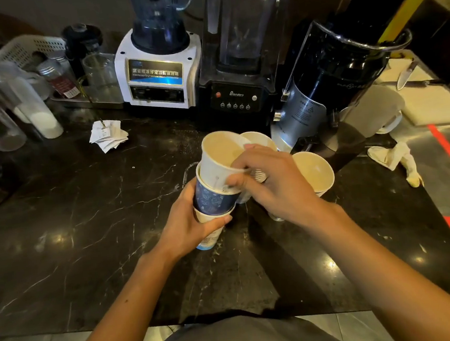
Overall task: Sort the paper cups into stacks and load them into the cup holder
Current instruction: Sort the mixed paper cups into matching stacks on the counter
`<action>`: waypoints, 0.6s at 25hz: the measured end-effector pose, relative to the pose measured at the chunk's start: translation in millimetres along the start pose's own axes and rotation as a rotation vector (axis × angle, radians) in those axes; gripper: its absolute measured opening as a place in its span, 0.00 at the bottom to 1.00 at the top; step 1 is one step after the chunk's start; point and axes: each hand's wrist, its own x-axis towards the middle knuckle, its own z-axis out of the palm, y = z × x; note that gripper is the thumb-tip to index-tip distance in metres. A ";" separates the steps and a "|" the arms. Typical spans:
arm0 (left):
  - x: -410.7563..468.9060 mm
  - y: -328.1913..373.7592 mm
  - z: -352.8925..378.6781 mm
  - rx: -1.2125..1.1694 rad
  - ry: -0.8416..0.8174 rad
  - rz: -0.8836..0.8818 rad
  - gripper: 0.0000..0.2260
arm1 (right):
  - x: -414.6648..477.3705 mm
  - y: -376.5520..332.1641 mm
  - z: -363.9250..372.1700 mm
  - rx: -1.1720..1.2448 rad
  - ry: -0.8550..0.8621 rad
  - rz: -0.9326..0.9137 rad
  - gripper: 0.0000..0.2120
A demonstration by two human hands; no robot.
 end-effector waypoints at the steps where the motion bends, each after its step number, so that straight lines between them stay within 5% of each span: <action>1: -1.3 -3.7 -0.7 0.007 0.009 -0.013 0.41 | 4.1 -2.2 -9.7 0.002 0.071 -0.009 0.06; 5: -6.2 -12.0 -5.6 -0.001 0.048 -0.083 0.43 | 18.8 -2.6 -63.4 -0.055 0.408 -0.053 0.02; 8: -4.4 -13.9 -6.8 -0.003 0.042 -0.095 0.42 | 19.2 11.7 -83.3 -0.214 0.507 -0.071 0.06; 11: -3.0 -18.3 -6.1 0.000 0.047 -0.100 0.44 | 17.3 30.1 -68.5 -0.328 0.357 -0.065 0.09; 15: -3.0 -19.4 -7.3 0.011 0.042 -0.099 0.46 | 9.0 52.3 -31.7 -0.400 -0.100 0.091 0.11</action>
